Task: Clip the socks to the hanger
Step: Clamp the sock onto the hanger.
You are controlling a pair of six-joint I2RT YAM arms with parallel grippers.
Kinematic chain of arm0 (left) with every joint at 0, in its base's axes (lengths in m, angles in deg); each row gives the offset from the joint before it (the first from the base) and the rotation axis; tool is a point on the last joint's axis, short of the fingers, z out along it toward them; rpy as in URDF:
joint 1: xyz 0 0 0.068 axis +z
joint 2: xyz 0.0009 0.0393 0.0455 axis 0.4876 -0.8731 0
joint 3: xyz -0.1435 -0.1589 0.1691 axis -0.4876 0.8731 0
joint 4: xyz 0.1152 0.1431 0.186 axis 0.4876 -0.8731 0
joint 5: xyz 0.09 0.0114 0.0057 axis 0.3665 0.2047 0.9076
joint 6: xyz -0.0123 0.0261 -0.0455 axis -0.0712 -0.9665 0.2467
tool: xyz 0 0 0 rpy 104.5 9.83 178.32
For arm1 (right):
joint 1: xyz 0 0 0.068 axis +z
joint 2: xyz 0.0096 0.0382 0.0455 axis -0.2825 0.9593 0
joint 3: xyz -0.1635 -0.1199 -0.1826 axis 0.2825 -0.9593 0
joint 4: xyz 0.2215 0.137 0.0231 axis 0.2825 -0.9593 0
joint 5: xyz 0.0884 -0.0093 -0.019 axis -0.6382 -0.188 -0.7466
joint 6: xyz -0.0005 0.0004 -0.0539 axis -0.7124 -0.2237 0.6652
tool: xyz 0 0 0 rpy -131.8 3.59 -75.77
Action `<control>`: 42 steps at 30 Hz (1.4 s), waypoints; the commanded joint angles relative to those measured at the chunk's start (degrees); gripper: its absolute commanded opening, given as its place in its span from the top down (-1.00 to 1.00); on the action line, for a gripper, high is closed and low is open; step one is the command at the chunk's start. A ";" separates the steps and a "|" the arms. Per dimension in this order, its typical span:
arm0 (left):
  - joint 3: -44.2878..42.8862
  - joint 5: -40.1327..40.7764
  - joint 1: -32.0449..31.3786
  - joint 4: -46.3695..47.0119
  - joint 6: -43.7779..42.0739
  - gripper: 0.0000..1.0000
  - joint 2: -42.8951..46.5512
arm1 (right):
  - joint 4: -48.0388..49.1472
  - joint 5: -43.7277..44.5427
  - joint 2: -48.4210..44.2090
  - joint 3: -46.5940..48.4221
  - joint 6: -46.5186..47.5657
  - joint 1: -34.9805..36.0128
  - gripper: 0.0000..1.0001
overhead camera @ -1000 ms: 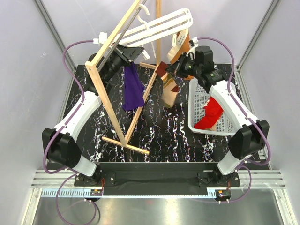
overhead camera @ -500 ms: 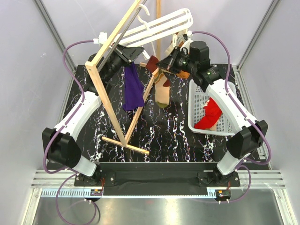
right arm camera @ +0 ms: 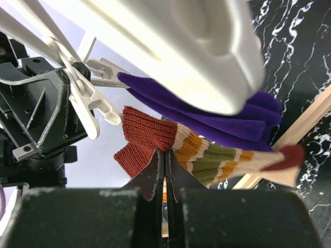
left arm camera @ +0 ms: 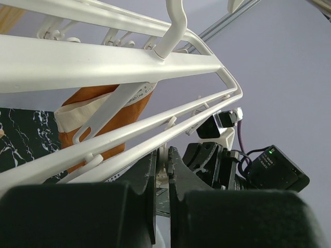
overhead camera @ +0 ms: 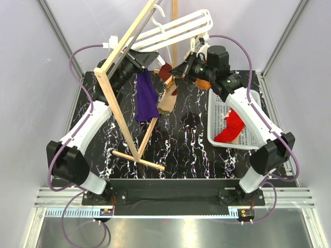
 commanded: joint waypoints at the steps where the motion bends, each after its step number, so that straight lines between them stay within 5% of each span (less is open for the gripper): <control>1: 0.18 -3.50 -0.42 0.94 -0.76 1.00 -0.20 | 2.79 -1.56 0.01 2.40 -1.85 0.94 1.00; 30: 1.32 -2.97 -0.25 1.03 -1.03 1.00 0.58 | 5.96 -4.28 2.74 6.26 -5.37 2.79 1.00; 37: 3.26 -3.68 0.28 4.37 2.66 0.36 0.59 | 6.57 -4.46 1.95 4.77 -5.38 2.87 1.00; 42: 3.87 -4.20 0.63 5.51 3.46 0.14 0.76 | 6.05 -4.46 2.30 4.77 -5.11 2.79 0.93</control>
